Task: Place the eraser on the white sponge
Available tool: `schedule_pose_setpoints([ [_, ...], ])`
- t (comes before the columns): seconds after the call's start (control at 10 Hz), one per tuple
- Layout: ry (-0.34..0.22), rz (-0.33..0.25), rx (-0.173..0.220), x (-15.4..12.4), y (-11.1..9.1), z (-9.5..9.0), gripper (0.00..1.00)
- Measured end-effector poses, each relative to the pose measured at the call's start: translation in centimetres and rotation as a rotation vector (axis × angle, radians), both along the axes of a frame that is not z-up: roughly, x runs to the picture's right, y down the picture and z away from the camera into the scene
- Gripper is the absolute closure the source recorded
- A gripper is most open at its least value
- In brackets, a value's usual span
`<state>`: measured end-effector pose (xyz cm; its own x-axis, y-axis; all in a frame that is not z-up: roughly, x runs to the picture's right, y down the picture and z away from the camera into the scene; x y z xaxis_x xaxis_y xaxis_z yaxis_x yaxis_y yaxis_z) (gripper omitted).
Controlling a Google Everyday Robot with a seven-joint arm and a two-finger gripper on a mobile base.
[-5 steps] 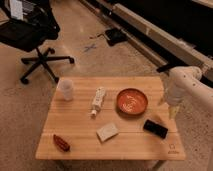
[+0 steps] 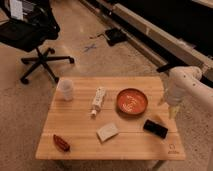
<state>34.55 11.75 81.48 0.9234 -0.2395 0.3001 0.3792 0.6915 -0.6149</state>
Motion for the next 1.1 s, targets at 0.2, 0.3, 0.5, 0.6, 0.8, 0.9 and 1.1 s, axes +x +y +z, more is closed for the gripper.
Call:
schedule_pose_setpoints([
  [0.2, 0.0, 0.0, 0.0, 0.0, 0.0, 0.0, 0.38],
  [0.3, 0.0, 0.0, 0.0, 0.0, 0.0, 0.0, 0.38],
  [0.5, 0.0, 0.0, 0.0, 0.0, 0.0, 0.0, 0.38],
  [0.6, 0.0, 0.0, 0.0, 0.0, 0.0, 0.0, 0.38],
  [0.8, 0.0, 0.0, 0.0, 0.0, 0.0, 0.0, 0.38],
  [0.9, 0.0, 0.0, 0.0, 0.0, 0.0, 0.0, 0.38],
  [1.1, 0.004, -0.012, -0.012, 0.02, 0.69, 0.18, 0.38],
])
